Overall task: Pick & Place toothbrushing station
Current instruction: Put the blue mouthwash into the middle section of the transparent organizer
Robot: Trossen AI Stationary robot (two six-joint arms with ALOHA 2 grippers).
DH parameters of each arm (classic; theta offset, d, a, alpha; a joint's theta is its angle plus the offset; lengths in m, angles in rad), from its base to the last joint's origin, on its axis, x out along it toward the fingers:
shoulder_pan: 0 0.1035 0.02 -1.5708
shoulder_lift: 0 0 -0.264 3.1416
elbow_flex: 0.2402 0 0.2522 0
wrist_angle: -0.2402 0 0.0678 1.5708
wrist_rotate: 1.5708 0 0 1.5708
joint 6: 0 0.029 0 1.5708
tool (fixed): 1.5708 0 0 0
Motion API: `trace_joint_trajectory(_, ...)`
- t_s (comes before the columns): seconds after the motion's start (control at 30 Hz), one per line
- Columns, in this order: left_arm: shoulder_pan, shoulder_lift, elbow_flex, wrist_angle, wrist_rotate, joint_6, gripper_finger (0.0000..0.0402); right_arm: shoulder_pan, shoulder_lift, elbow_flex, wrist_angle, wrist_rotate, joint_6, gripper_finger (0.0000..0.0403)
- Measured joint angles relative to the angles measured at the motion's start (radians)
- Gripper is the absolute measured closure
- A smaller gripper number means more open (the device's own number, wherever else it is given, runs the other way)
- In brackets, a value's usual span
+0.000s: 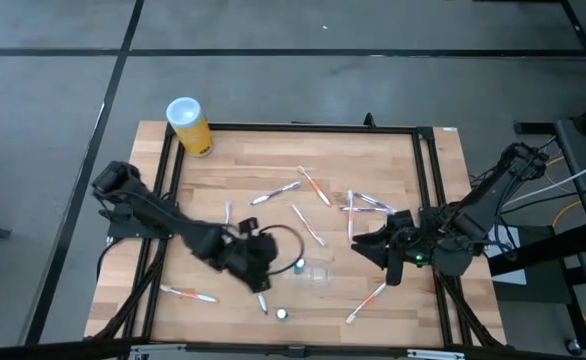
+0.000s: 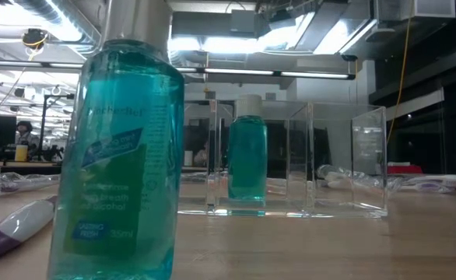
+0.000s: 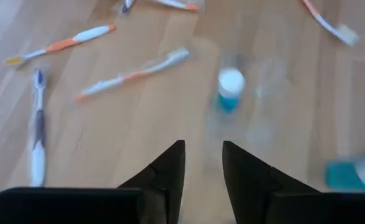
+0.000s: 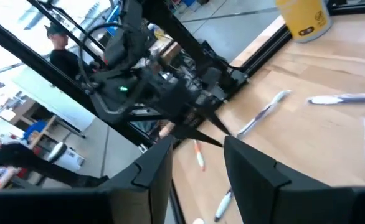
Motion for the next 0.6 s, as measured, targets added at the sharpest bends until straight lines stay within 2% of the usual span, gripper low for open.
trace_joint_trajectory(0.13,-0.122,-0.048,0.000,-0.046,-0.002,-0.114,0.0290,0.000,0.006,0.000,0.066,0.000,-0.047,0.0254)
trace_joint_trajectory(0.3,-0.254,-0.021,0.001,0.134,0.066,-0.143,0.0275,0.004,0.006,0.000,0.100,-0.005,-0.108,0.0254)
trace_joint_trajectory(0.43,-0.252,0.044,0.001,0.204,0.136,-0.139,0.0266,0.006,0.006,0.000,0.102,-0.030,-0.113,0.0254)
trace_joint_trajectory(0.6,-0.190,0.114,0.000,0.241,0.249,-0.160,0.0256,0.026,0.006,0.000,0.110,-0.041,-0.113,0.0254)
